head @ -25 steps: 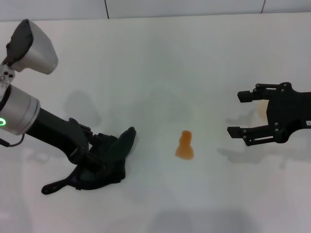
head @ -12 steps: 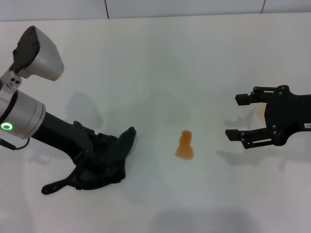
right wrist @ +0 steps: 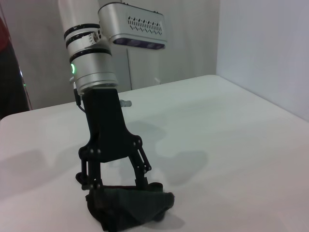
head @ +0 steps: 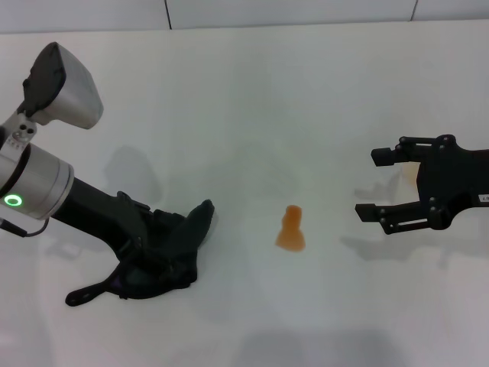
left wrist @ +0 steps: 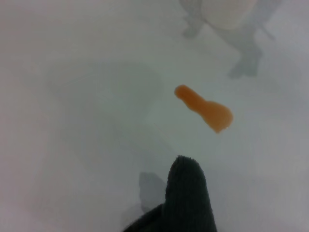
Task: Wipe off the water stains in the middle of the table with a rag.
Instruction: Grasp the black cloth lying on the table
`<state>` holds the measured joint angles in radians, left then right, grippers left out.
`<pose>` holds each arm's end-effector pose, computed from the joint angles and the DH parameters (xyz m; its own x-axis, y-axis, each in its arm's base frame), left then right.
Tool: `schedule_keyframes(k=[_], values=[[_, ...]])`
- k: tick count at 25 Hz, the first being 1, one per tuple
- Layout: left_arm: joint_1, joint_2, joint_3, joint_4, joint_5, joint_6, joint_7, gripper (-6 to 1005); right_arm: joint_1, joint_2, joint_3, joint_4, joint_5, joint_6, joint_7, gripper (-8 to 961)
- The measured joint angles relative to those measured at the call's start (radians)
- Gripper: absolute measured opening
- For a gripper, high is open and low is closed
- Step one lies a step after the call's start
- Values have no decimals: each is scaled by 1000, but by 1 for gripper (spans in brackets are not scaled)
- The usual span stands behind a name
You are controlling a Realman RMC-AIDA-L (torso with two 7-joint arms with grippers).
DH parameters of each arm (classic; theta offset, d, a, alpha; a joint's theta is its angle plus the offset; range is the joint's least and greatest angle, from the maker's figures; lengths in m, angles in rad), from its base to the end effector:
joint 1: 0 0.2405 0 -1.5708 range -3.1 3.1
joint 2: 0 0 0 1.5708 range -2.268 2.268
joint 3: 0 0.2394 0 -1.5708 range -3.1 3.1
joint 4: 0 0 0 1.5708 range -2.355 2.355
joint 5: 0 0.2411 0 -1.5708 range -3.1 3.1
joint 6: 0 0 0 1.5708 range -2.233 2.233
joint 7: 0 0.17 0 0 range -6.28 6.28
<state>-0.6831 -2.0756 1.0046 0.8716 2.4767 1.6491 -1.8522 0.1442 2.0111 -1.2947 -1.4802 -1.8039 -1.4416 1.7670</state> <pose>-0.2335 0.3587 -0.0312 0.8753 0.4535 -0.1680 0.4572 -0.8892 -0.0183 0.1913 0.3242 0.0328 0.9368 -0.1913 -0.2930 -0.2744 -0.9212 -0.2759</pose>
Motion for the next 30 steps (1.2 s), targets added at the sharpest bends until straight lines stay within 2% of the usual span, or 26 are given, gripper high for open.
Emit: schedule_keyframes(k=[11, 17, 22, 30], values=[[-3, 0, 0, -20, -1, -12, 9, 886, -2, 0, 0, 0, 0, 1, 0, 862], [-7, 0, 0, -20, -1, -24, 5, 773, -7, 0, 0, 0, 0, 3, 0, 862], [-9, 0, 2, -21, 14, -25, 3, 545, -8, 0, 0, 0, 1, 3, 0, 861], [-10, 0, 3, -22, 17, -25, 1, 487, -11, 0, 0, -1, 11, 3, 0, 861]])
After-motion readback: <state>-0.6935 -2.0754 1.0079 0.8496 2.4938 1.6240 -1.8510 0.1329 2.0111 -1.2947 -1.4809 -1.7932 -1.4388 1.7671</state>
